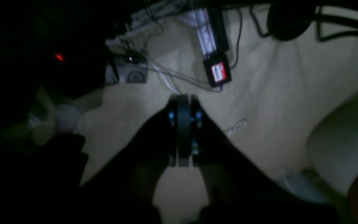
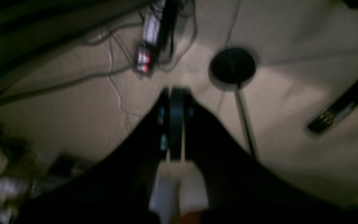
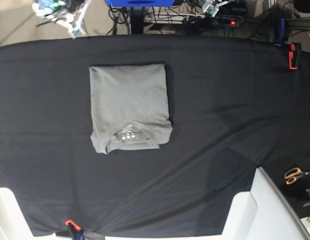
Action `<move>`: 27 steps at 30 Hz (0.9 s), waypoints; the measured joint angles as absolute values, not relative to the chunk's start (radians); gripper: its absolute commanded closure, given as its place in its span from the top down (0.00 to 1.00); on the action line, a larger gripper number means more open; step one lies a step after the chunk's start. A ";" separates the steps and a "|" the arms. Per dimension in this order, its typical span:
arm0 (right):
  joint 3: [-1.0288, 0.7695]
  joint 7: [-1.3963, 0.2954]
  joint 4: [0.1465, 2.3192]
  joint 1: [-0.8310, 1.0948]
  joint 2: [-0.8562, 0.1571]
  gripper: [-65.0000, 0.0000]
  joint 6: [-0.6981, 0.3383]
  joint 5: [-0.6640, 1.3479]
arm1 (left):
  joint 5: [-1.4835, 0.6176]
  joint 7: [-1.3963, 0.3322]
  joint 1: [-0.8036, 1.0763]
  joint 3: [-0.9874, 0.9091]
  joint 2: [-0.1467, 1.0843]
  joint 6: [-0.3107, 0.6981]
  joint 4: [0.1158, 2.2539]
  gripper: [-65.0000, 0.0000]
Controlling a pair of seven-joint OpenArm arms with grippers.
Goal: Fold the T-shirt properly
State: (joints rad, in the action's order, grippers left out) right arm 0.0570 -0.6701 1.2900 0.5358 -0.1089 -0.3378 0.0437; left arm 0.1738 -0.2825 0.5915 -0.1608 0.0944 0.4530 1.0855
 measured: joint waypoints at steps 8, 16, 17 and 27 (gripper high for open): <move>0.185 -0.021 0.183 0.130 -0.104 0.01 -0.327 0.044 | 0.170 0.233 0.202 -0.097 0.113 0.426 0.184 0.00; 0.228 0.295 0.009 0.085 -0.105 0.01 -0.120 0.043 | 0.165 0.363 0.114 0.089 0.106 0.429 0.039 0.00; 0.227 0.292 0.027 0.094 -0.104 0.01 -0.111 0.043 | 0.157 0.350 0.115 0.109 0.105 0.429 0.047 0.00; 0.226 0.277 0.069 0.125 -0.101 0.01 -0.112 0.044 | 0.165 0.326 0.105 0.131 0.114 0.426 0.075 0.00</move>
